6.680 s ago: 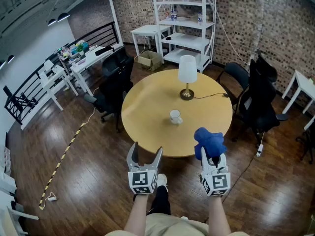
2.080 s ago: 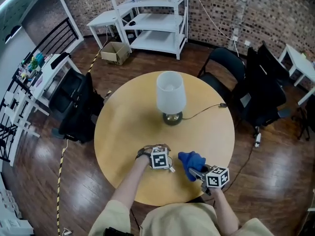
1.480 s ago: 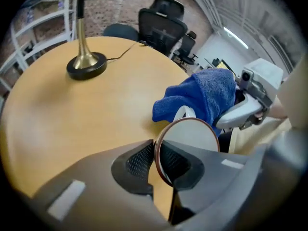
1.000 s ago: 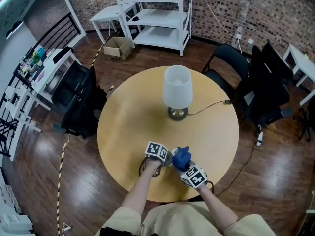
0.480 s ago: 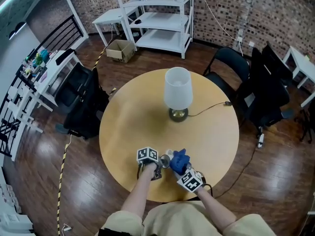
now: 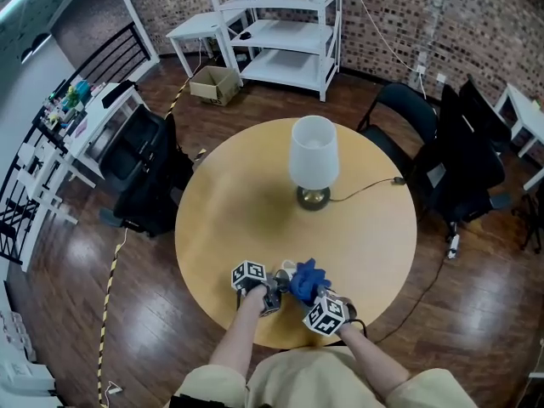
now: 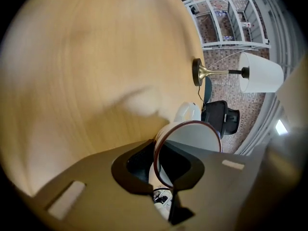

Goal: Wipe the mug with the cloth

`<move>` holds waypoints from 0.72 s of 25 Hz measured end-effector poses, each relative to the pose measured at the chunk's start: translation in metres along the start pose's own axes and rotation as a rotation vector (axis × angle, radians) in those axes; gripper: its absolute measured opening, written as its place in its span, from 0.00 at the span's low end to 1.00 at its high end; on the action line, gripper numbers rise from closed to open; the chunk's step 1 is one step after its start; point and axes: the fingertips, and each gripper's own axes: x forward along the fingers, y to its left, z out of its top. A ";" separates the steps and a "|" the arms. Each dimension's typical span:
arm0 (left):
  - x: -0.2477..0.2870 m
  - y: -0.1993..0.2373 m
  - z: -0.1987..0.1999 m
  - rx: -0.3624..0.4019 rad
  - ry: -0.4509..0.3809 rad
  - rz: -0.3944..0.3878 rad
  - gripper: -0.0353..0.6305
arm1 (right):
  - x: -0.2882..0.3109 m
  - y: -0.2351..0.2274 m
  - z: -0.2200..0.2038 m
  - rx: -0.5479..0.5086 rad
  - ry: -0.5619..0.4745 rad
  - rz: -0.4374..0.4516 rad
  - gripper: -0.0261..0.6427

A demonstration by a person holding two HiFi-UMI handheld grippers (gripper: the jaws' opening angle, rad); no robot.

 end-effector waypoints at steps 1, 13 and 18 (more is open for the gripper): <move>0.001 0.002 0.000 -0.013 -0.003 0.000 0.09 | 0.001 0.001 0.000 -0.030 0.012 0.000 0.14; 0.005 -0.004 -0.002 -0.161 -0.085 -0.062 0.11 | 0.017 0.021 -0.016 -0.073 0.080 0.051 0.14; 0.005 -0.009 -0.001 -0.228 -0.146 -0.081 0.13 | 0.016 0.010 -0.014 -0.028 0.055 0.041 0.14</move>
